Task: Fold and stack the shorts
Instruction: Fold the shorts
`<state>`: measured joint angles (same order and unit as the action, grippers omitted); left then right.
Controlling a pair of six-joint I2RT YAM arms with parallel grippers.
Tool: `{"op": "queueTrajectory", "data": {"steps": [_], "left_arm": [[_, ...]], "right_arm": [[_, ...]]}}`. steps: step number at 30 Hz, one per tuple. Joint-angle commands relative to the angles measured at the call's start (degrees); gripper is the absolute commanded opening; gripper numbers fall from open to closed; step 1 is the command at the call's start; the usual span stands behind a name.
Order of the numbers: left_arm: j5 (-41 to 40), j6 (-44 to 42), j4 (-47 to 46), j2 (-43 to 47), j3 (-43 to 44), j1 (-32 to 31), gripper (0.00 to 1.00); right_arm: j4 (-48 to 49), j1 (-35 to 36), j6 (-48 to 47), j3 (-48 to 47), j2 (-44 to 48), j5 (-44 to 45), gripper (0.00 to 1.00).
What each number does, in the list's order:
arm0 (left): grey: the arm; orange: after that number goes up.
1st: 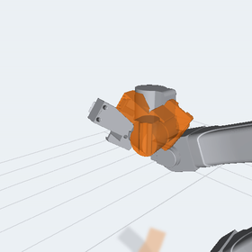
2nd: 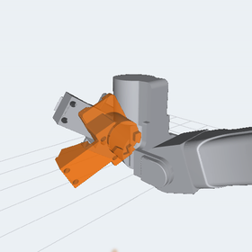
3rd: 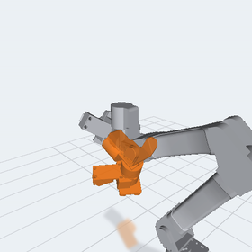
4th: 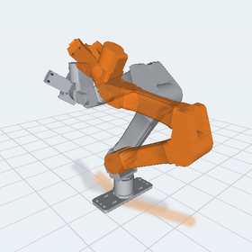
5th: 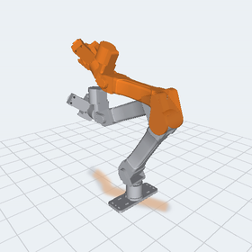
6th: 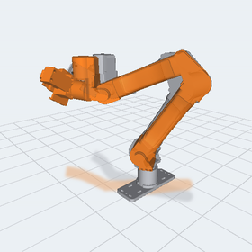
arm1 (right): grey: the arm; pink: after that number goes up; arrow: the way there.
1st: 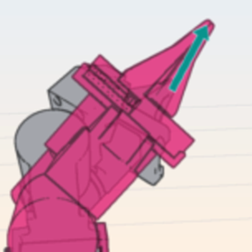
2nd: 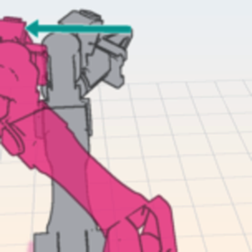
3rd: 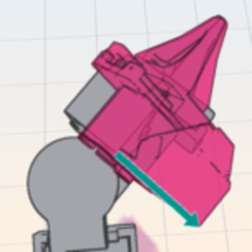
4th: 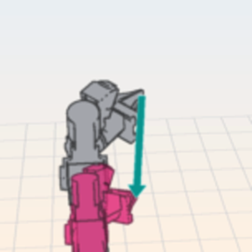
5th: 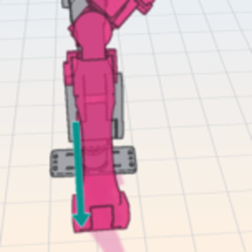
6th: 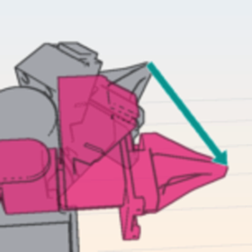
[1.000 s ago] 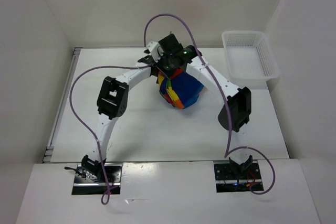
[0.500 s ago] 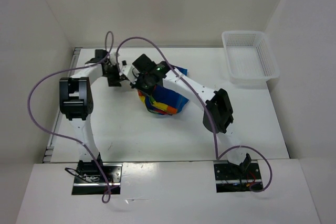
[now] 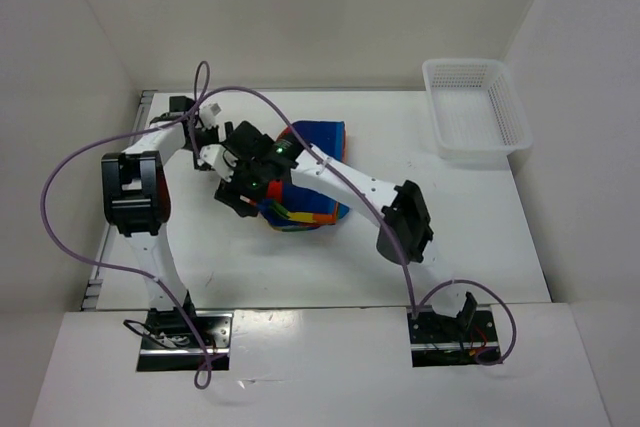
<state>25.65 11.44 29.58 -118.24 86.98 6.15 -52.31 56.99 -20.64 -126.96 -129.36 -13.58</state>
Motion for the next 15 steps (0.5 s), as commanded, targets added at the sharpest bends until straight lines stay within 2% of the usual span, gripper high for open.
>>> {"op": "queueTrajectory", "data": {"steps": [1, 2, 4, 5, 7, 9, 12, 15], "left_arm": [[0.89, -5.45, 1.62, 7.21, 0.91, -2.36, 1.00], [2.03, -7.47, 2.14, 8.27, 0.91, -3.07, 1.00], [4.05, -10.11, 2.84, 11.16, 0.21, -5.61, 1.00], [6.06, -12.91, 3.54, 11.97, -0.31, -6.58, 1.00], [8.35, -15.91, 6.43, 13.29, -0.84, -9.74, 0.99], [11.77, -19.85, 8.38, 13.29, -1.63, -11.85, 0.95], [12.41, -23.99, 11.72, 13.29, -3.56, -17.13, 0.86], [8.04, -25.32, 12.34, 13.29, -5.93, -21.70, 0.78]], "right_arm": [[3.86, 0.49, 5.43, -2.26, 12.25, 0.45, 0.75], [5.54, -0.03, 7.00, 0.19, 14.73, 2.14, 0.66], [11.49, -2.48, 8.33, 12.30, 20.35, 5.22, 0.41], [13.45, -3.89, 9.30, 21.05, 25.86, 6.63, 0.17], [15.31, -8.88, 12.20, 26.82, 29.33, 6.64, 0.03], [15.92, -11.98, 14.57, 32.28, 30.83, 4.63, 0.00], [18.99, -13.84, 15.11, 38.26, 31.45, 1.99, 0.00], [22.86, -15.68, 16.33, 42.05, 29.96, -0.64, 0.00]]}}
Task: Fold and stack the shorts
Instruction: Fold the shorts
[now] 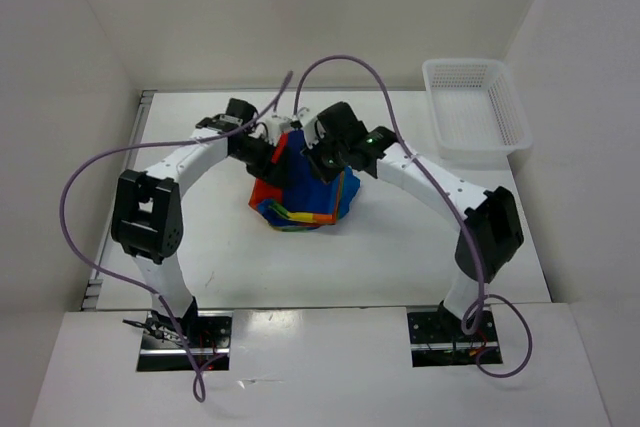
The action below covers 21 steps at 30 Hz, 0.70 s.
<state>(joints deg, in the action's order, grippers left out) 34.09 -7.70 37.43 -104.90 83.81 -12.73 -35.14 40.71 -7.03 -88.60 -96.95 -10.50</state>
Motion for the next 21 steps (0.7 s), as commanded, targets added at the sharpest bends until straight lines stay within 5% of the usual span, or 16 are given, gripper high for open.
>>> {"op": "queueTrajectory", "data": {"steps": [1, 6, 11, 21], "left_arm": [[-1.82, -6.18, 3.97, -0.04, -3.47, -3.69, 0.76], [-5.17, -6.71, 3.44, -0.04, -7.60, -6.42, 0.64], [-6.92, -7.24, 3.44, 0.49, -10.94, -7.83, 0.63], [-6.66, -7.76, 0.98, -0.13, -18.59, -9.77, 0.83]], "right_arm": [[6.30, -0.27, 3.42, 4.30, -2.98, -4.34, 0.00], [7.36, -2.21, 2.72, 9.66, -4.30, -9.34, 0.00], [8.68, -2.21, 4.74, 16.25, -5.71, -10.68, 0.00], [15.27, -6.42, 7.81, 20.47, -13.70, -9.01, 0.00]]}}
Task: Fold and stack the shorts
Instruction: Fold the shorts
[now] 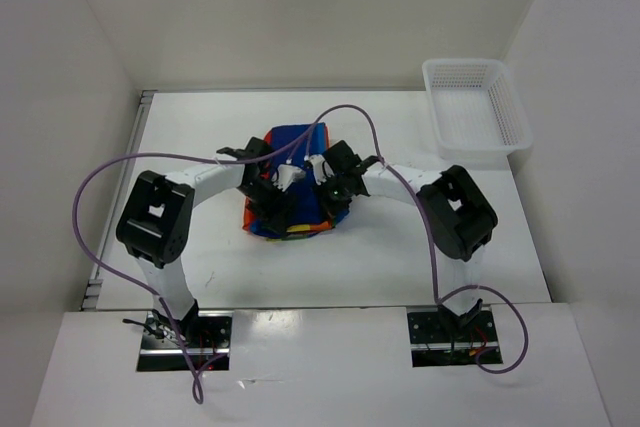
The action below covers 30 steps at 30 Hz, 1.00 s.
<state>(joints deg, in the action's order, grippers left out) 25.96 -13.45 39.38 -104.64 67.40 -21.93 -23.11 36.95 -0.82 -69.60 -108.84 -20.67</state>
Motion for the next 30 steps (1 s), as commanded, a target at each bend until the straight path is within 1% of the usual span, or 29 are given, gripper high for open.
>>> {"op": "queueTrajectory", "data": {"steps": [1, 4, 7, 10, 12, 14, 15, 16, 17, 18, 19, 20, 21, 22, 23, 25, 30], "left_arm": [[1.47, -2.54, -1.58, 0.13, -2.18, -0.57, 0.85], [1.99, -3.16, -0.88, 0.75, -2.18, -0.57, 0.86], [1.99, -5.35, 2.54, 3.12, -0.43, -0.57, 0.86], [0.51, -7.90, 6.84, 3.83, 0.28, -0.57, 0.87], [-1.77, -9.65, 7.46, 3.83, -0.33, -1.09, 0.87], [-1.79, -10.18, 7.47, 3.83, -1.38, -2.23, 0.87], [-1.79, -10.19, 7.47, 4.35, -1.39, -2.24, 0.87], [-1.79, -10.19, 7.47, 4.36, -1.39, -2.93, 0.87], [-1.79, -10.80, 7.47, 4.88, -1.39, -3.98, 0.87], [-1.79, -10.80, 7.47, 4.88, -1.39, -3.99, 0.87], [-2.57, -10.80, 6.95, 4.88, -1.39, -4.95, 0.87], [-3.10, -10.80, 6.94, 4.88, -0.69, -5.57, 0.87], [-3.10, -10.80, 6.94, 4.88, -0.16, -6.10, 0.87], [-3.97, -10.80, 6.94, 4.88, 0.88, -6.63, 0.87], [-4.50, -10.80, 6.94, 4.88, 1.50, -6.63, 0.87], [-5.12, -10.80, 6.94, 5.41, 2.21, -6.63, 0.87], [-8.11, -10.80, 7.64, 7.70, 3.53, -6.63, 0.90]], "right_arm": [[3.25, -4.06, 1.61, 2.10, -1.82, 1.85, 0.00], [3.25, -5.22, 1.61, 4.12, -2.35, 1.86, 0.00], [2.55, -5.22, 2.23, 4.12, -1.73, 0.20, 0.00], [0.62, -5.22, 2.06, 2.90, -0.68, -3.40, 0.00], [-2.28, -5.22, 1.35, 0.45, 0.64, -7.17, 0.00], [-5.60, -8.80, 1.35, -2.54, 1.43, -11.13, 0.00], [-6.58, -10.39, 2.04, -6.38, 1.43, -15.76, 0.00], [-7.38, -12.06, 3.96, -8.68, 1.43, -17.37, 0.00], [-7.38, -14.95, 5.03, -13.41, 0.39, -18.70, 0.00], [-7.38, -15.85, 5.82, -16.15, -0.40, -19.84, 0.00], [-7.38, -15.86, 5.83, -18.87, -1.37, -19.85, 0.00], [-7.38, -15.86, 5.22, -24.99, -2.51, -19.85, 0.00], [-6.51, -15.86, 5.21, -27.66, -5.39, -20.72, 0.00], [-5.90, -15.86, 7.65, -30.21, -6.90, -21.34, 0.00], [-5.89, -15.86, 8.28, -34.94, -8.39, -22.56, 0.00], [-5.36, -15.86, 8.91, -40.49, -12.97, -24.50, 0.00], [-3.78, -15.86, 9.52, -46.05, -19.65, -25.83, 0.00]]}}
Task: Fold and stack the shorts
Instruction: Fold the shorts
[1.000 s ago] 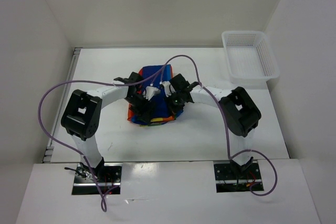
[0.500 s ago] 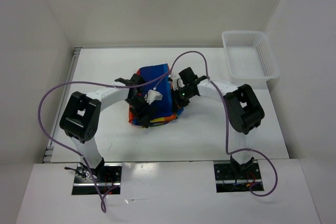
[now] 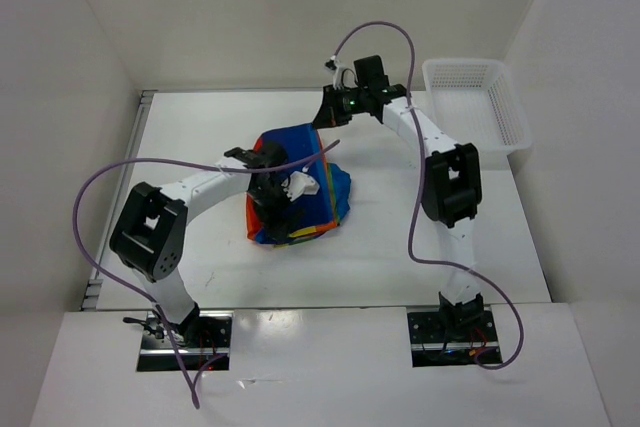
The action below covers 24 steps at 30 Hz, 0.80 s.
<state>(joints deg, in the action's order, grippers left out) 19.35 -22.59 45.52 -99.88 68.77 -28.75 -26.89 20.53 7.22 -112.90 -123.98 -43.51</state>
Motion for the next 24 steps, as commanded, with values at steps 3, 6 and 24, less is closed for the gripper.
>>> {"op": "queueTrajectory", "data": {"steps": [3, 6, 24], "left_arm": [[-2.22, -1.67, 2.12, 2.93, 3.55, 0.19, 0.91], [-2.22, -1.67, 3.35, 2.93, 5.14, -0.34, 0.91], [-3.54, 8.44, -1.48, -1.48, 15.87, 20.23, 0.94]], "right_arm": [[1.05, 1.08, 2.26, -5.74, -8.63, -3.52, 0.00], [1.06, 1.61, 2.97, -6.89, -11.80, -0.53, 0.00], [0.00, 2.23, -0.98, -11.99, -11.30, 20.84, 0.15]]}}
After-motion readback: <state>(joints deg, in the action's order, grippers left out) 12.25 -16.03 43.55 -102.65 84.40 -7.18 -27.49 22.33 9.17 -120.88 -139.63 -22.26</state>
